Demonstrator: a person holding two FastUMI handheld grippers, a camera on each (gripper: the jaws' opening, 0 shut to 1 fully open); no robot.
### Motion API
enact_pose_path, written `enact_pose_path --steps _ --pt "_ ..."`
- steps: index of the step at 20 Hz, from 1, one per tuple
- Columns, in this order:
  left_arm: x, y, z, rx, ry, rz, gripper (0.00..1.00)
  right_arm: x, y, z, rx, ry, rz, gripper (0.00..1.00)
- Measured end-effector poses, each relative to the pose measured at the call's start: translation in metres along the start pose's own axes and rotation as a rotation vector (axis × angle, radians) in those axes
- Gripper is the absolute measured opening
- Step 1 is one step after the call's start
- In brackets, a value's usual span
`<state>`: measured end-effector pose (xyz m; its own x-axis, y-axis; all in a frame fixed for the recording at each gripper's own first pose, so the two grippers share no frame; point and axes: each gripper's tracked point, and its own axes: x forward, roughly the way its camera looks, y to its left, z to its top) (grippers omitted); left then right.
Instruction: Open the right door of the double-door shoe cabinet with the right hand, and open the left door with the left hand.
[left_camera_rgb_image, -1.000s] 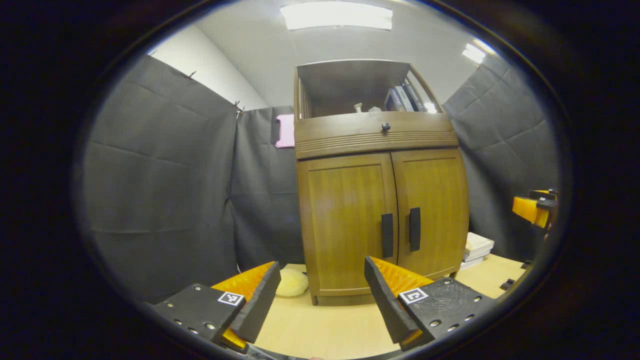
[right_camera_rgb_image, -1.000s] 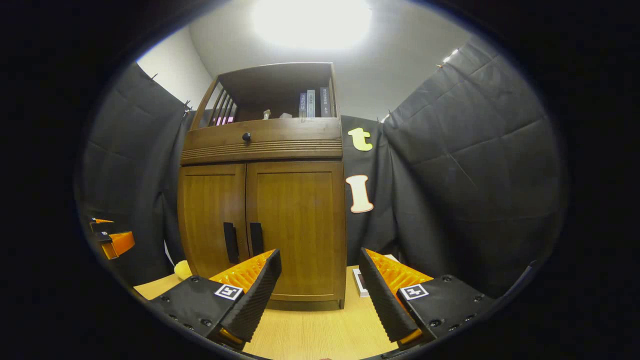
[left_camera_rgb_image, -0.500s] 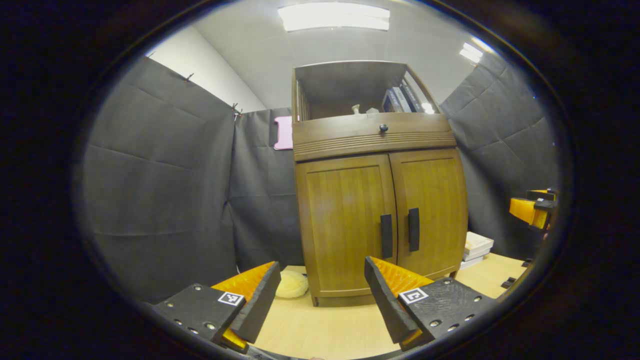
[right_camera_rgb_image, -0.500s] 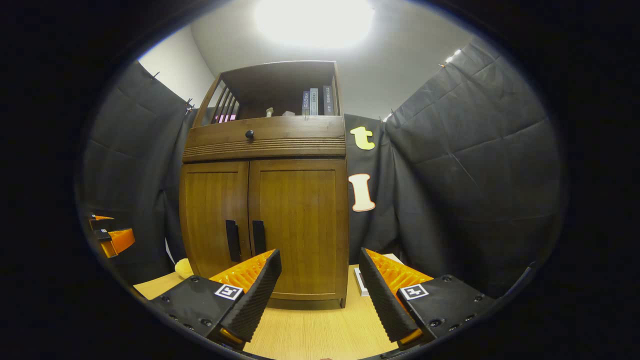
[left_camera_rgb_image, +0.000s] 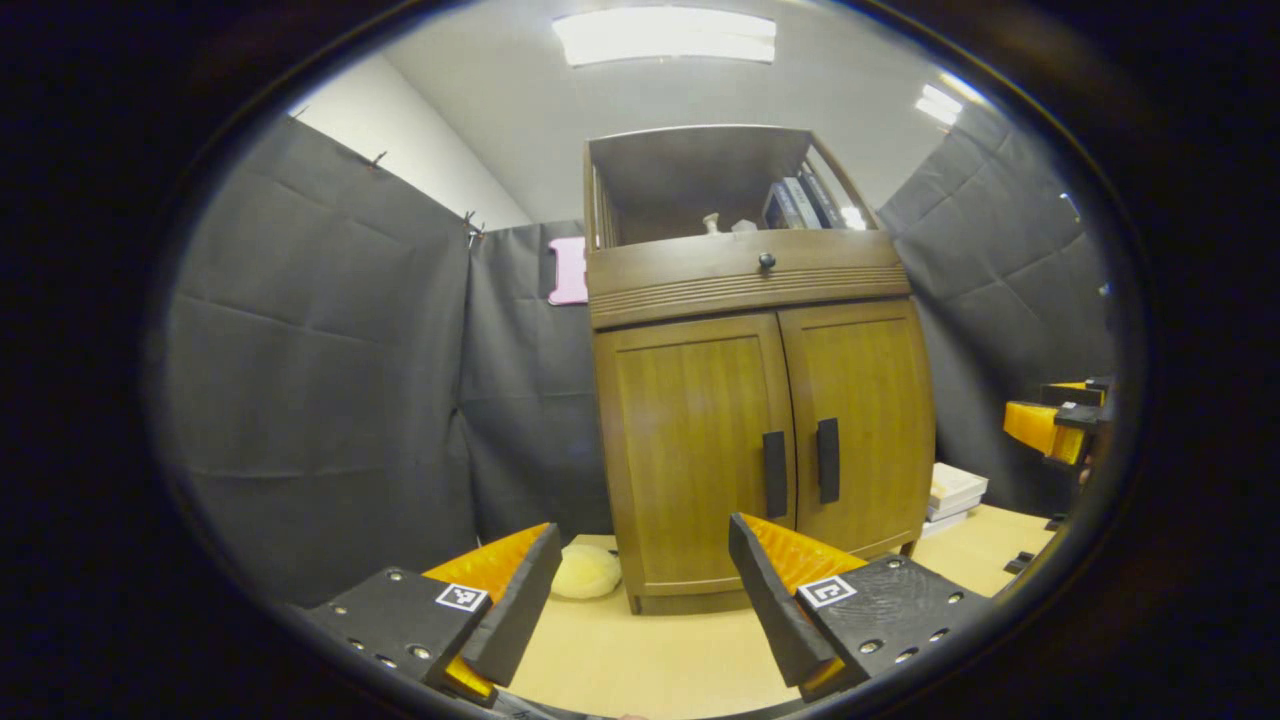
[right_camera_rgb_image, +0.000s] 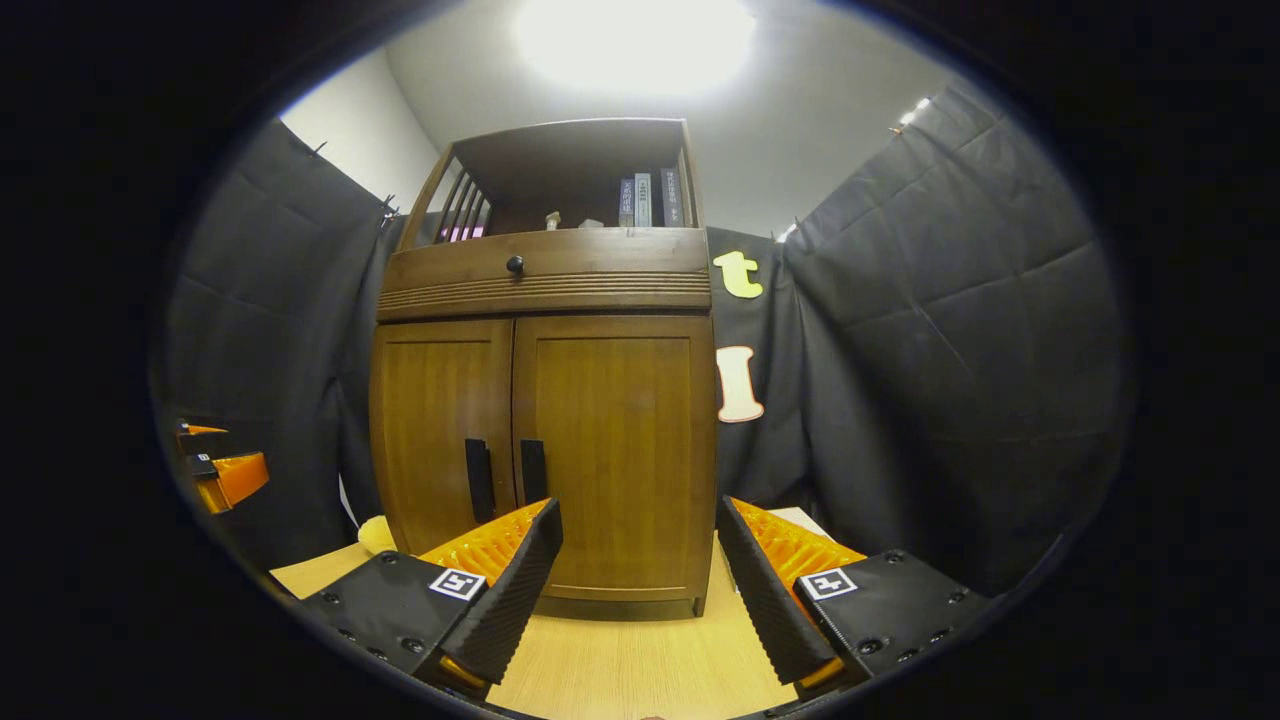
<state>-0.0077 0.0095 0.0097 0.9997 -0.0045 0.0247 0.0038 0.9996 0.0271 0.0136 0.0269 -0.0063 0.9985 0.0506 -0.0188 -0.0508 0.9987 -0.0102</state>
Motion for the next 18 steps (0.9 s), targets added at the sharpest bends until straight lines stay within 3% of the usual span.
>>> enact_pose_path --steps 18 --pt "-0.023 0.031 0.008 0.042 0.006 0.14 0.99 0.11 0.07 -0.002 -0.001 0.004 0.129 0.98"
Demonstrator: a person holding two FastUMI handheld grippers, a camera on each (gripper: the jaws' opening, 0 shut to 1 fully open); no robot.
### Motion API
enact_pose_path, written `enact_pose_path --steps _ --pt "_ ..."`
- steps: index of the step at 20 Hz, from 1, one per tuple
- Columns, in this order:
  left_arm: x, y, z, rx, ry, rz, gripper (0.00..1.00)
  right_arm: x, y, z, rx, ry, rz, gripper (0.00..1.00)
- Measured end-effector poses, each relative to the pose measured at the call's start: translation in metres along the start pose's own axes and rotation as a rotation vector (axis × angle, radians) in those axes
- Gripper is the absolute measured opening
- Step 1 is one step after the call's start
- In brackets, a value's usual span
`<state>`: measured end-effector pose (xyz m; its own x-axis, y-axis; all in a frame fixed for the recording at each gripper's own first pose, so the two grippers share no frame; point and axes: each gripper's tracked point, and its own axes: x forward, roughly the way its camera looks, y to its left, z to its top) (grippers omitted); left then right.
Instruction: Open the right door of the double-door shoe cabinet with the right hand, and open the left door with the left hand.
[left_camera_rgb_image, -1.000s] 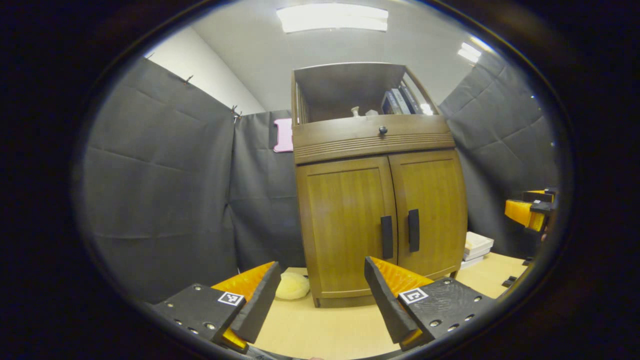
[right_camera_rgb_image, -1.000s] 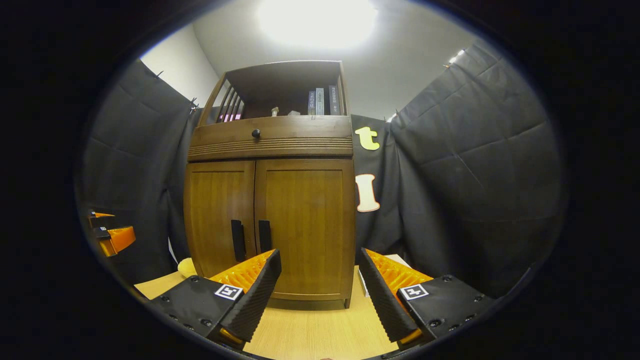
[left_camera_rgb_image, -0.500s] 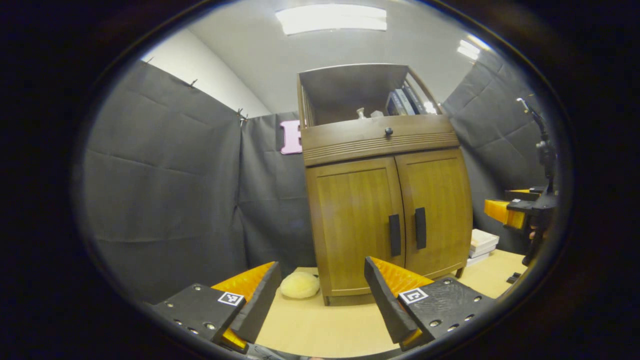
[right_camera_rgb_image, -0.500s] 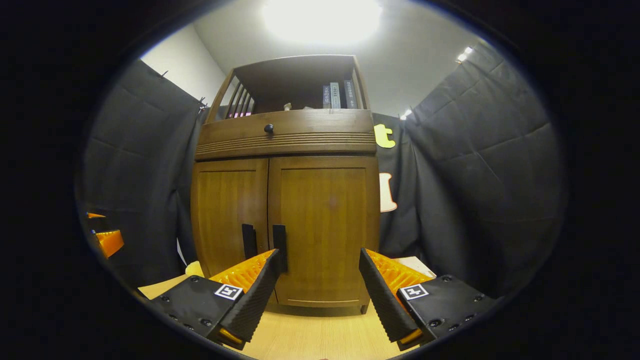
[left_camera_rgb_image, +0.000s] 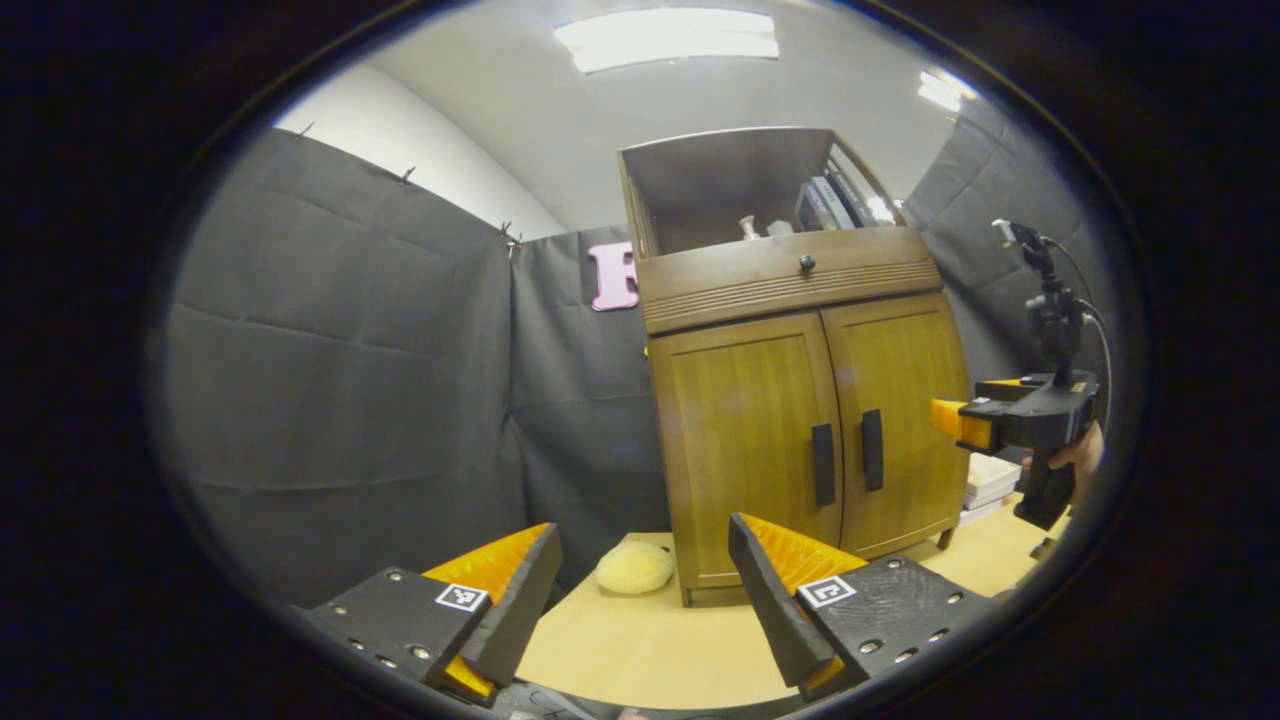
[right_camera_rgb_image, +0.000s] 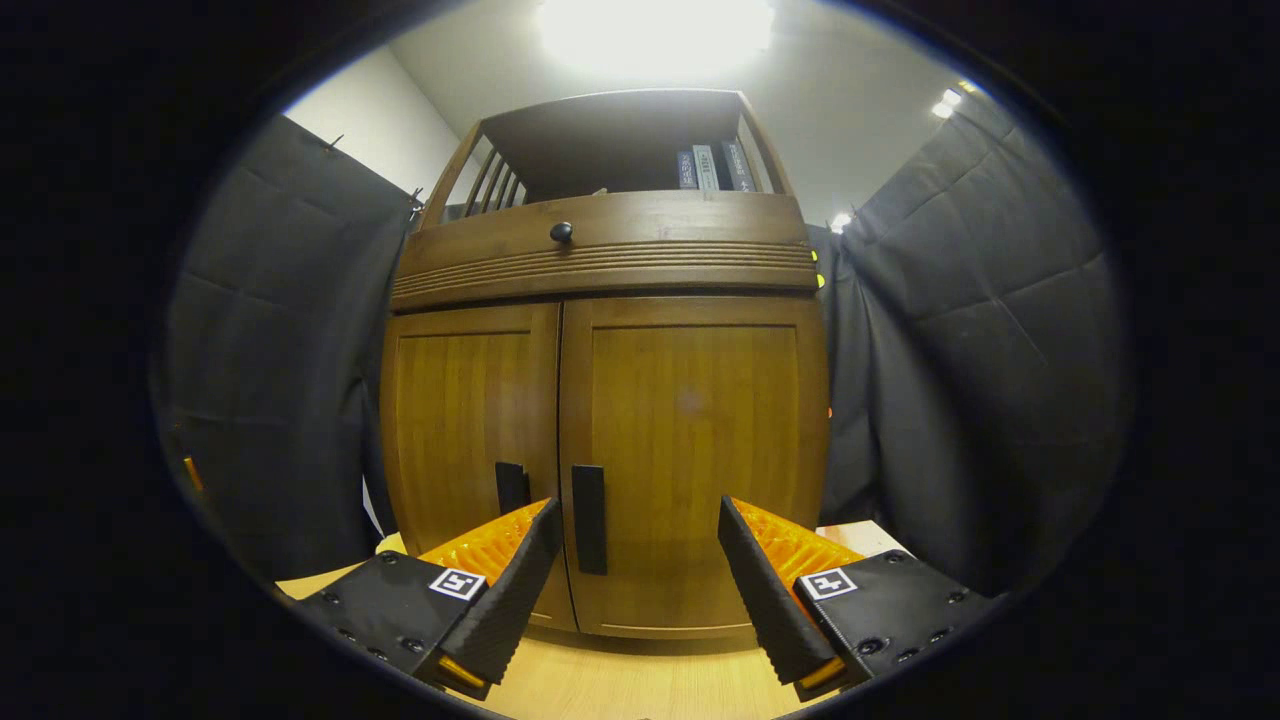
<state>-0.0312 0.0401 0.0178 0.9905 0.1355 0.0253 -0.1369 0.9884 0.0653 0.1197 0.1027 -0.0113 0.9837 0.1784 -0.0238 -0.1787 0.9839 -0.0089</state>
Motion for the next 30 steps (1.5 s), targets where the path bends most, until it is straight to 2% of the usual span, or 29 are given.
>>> enact_pose_path --steps 8,13,14,15,17,19,20,21,22,23,24,25,27,28,30 --pt "-0.005 0.008 0.001 0.024 0.018 0.091 0.99 0.058 0.024 -0.03 0.018 0.047 0.042 0.98" --pt "-0.009 0.012 0.003 0.035 0.023 0.134 0.99 0.091 0.028 -0.052 0.027 0.094 0.037 0.97" --pt "-0.009 0.012 0.003 0.037 0.025 0.139 0.96 0.099 0.028 -0.055 0.029 0.101 0.034 0.96" --pt "-0.009 0.013 0.001 0.041 0.027 0.148 0.99 0.106 0.029 -0.058 0.032 0.108 0.031 0.88" --pt "-0.01 0.014 0.001 0.046 0.029 0.165 0.99 0.12 0.032 -0.062 0.039 0.126 0.027 0.82" --pt "-0.011 0.015 0.001 0.05 0.031 0.179 0.99 0.129 0.035 -0.071 0.044 0.153 0.037 0.67" --pt "-0.011 0.015 0.002 0.055 0.03 0.184 0.99 0.132 0.037 -0.078 0.046 0.176 0.048 0.66" --pt "-0.013 0.016 0.002 0.059 0.029 0.193 0.99 0.136 0.041 -0.086 0.048 0.198 0.057 0.71" --pt "-0.013 0.016 0.003 0.062 0.029 0.198 0.99 0.142 0.04 -0.09 0.047 0.209 0.047 0.66" --pt "-0.016 0.016 0.005 0.064 0.027 0.204 0.96 0.145 0.04 -0.088 0.048 0.206 0.046 0.53" --pt "-0.017 0.018 0.006 0.067 0.025 0.207 0.99 0.143 0.041 -0.088 0.047 0.205 0.041 0.4" --pt "-0.016 0.017 0.005 0.068 0.022 0.21 0.99 0.143 0.042 -0.084 0.046 0.204 0.04 0.42" --pt "-0.016 0.016 0.005 0.062 0.02 0.208 0.99 0.142 0.042 -0.088 0.019 0.198 0.037 0.33" --pt "-0.016 0.016 0.005 0.059 0.021 0.206 0.99 0.143 0.043 -0.086 0.016 0.19 0.046 0.23" --pt "-0.015 0.016 0.005 0.055 0.02 0.198 0.99 0.14 0.043 -0.089 0.041 0.209 0.064 0.14"
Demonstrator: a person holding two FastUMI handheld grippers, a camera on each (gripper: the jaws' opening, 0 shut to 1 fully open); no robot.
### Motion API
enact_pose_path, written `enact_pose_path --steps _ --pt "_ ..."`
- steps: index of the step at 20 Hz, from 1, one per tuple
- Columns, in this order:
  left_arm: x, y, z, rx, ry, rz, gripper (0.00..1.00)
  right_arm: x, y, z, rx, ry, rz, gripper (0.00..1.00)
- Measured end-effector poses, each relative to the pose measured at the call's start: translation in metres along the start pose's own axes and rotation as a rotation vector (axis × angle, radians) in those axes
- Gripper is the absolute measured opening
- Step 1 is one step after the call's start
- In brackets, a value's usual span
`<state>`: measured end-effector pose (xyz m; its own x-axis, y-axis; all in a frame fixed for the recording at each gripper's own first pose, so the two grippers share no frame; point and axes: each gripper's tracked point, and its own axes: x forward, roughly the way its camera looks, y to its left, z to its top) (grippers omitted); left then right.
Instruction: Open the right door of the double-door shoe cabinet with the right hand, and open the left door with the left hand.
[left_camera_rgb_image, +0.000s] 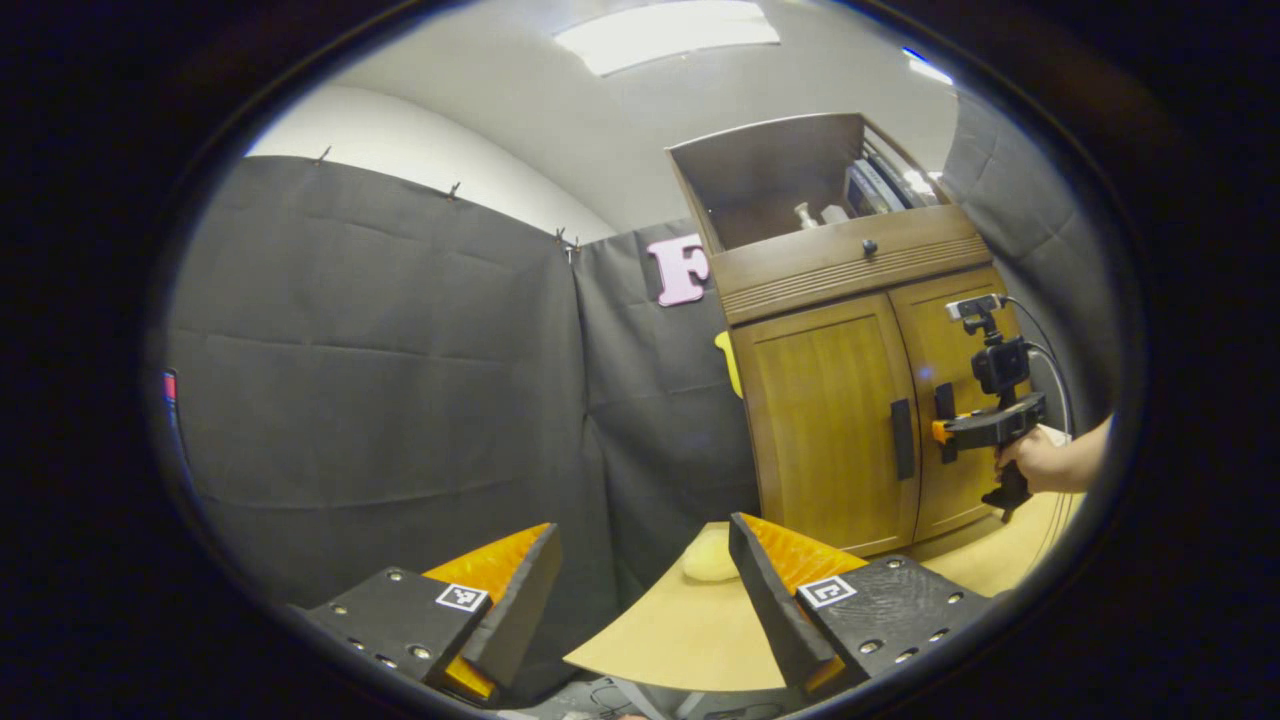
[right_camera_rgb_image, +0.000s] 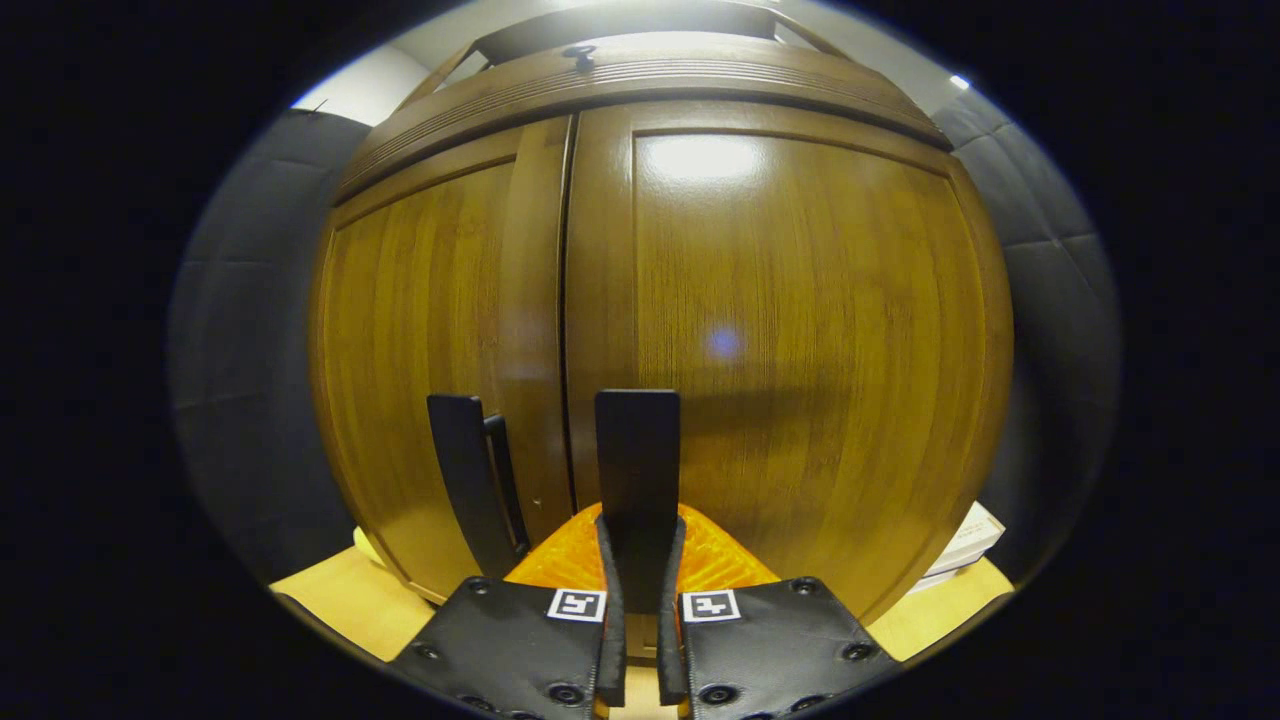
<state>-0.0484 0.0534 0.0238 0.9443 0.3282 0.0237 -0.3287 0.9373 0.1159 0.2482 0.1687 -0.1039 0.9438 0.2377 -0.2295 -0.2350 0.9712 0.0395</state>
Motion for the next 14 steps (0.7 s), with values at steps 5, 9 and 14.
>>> enact_pose_path --steps 5,9,14 --pt "0.0 -0.002 0.001 -0.007 -0.023 -0.024 0.99 -0.023 0.001 -0.001 0.006 -0.011 0.012 0.13" --pt "0.001 -0.005 0.001 -0.021 -0.03 -0.06 0.99 -0.046 0.0 -0.004 0.003 -0.002 0.036 0.13" --pt "-0.005 -0.01 0.007 -0.036 -0.044 -0.117 0.99 -0.081 -0.007 -0.009 0.003 0.001 0.055 0.13"
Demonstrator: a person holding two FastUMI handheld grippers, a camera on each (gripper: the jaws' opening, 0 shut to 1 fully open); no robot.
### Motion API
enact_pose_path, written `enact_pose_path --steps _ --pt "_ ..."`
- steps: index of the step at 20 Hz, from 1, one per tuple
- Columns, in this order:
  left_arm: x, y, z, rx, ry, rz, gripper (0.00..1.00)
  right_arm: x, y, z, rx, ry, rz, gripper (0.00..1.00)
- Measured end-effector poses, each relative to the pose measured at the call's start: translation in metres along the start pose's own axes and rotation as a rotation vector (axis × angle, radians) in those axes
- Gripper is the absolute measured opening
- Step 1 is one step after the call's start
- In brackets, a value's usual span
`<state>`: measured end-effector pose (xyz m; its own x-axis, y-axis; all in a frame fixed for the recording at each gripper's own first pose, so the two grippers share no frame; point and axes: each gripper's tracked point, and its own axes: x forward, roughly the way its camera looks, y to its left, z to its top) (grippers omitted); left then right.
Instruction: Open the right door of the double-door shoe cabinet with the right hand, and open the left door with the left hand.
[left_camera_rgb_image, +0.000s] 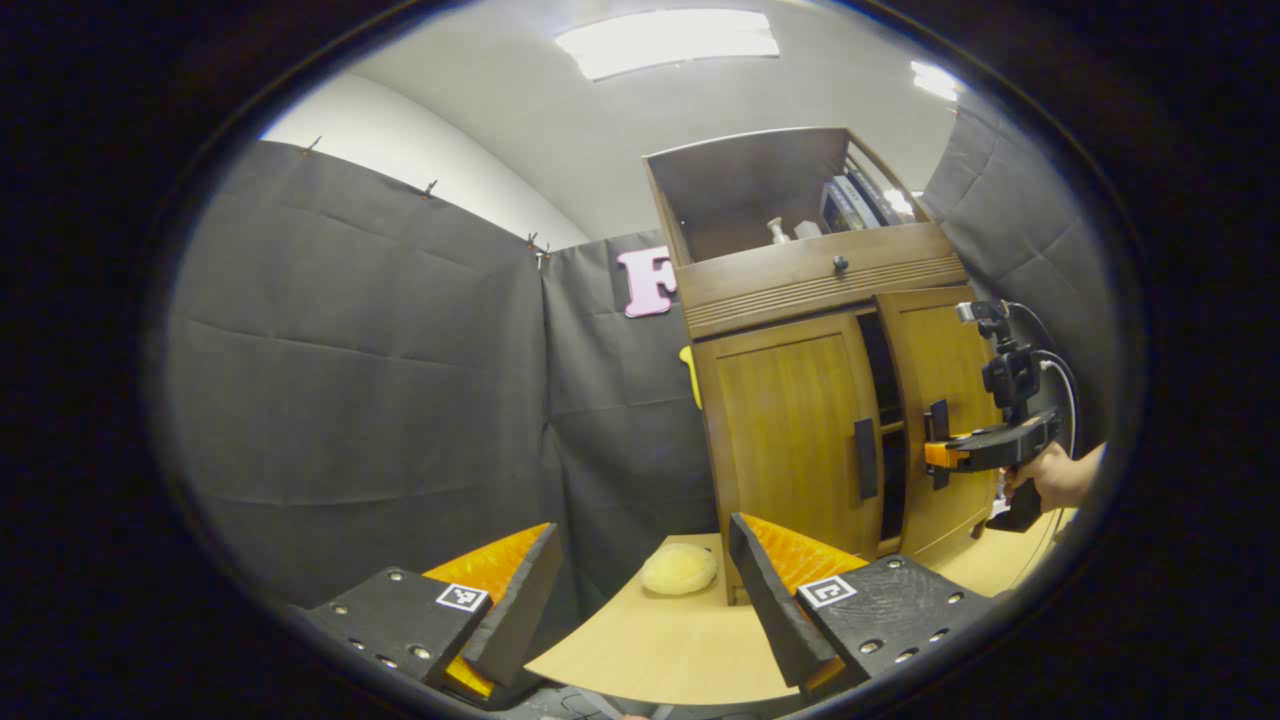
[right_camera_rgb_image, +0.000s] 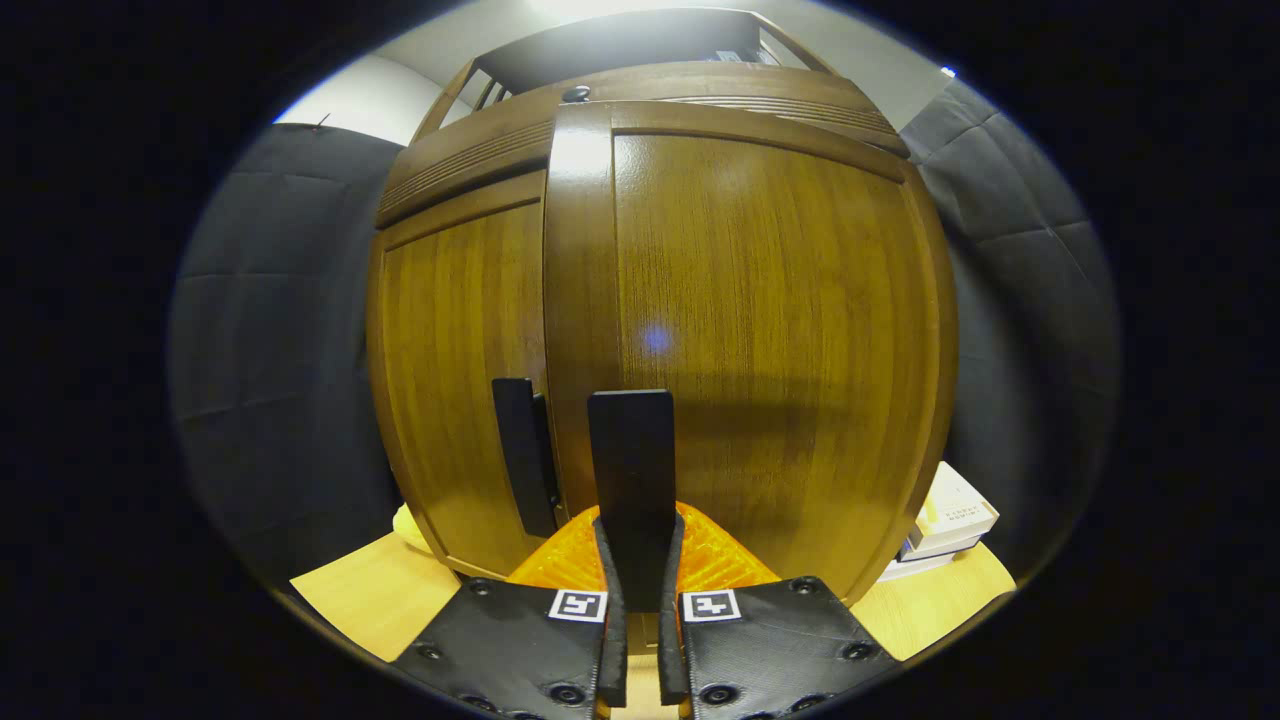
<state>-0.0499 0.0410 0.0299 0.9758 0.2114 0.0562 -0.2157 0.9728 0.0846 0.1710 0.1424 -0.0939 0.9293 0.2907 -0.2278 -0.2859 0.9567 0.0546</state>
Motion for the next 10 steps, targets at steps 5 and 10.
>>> enact_pose_path --steps 5,10 --pt "-0.003 -0.006 0.001 -0.019 -0.009 -0.068 0.99 -0.035 -0.012 -0.003 -0.001 0.002 0.002 0.14" --pt "-0.003 -0.009 0.006 -0.031 -0.018 -0.135 0.99 -0.064 -0.028 -0.008 -0.007 0.003 -0.012 0.13"
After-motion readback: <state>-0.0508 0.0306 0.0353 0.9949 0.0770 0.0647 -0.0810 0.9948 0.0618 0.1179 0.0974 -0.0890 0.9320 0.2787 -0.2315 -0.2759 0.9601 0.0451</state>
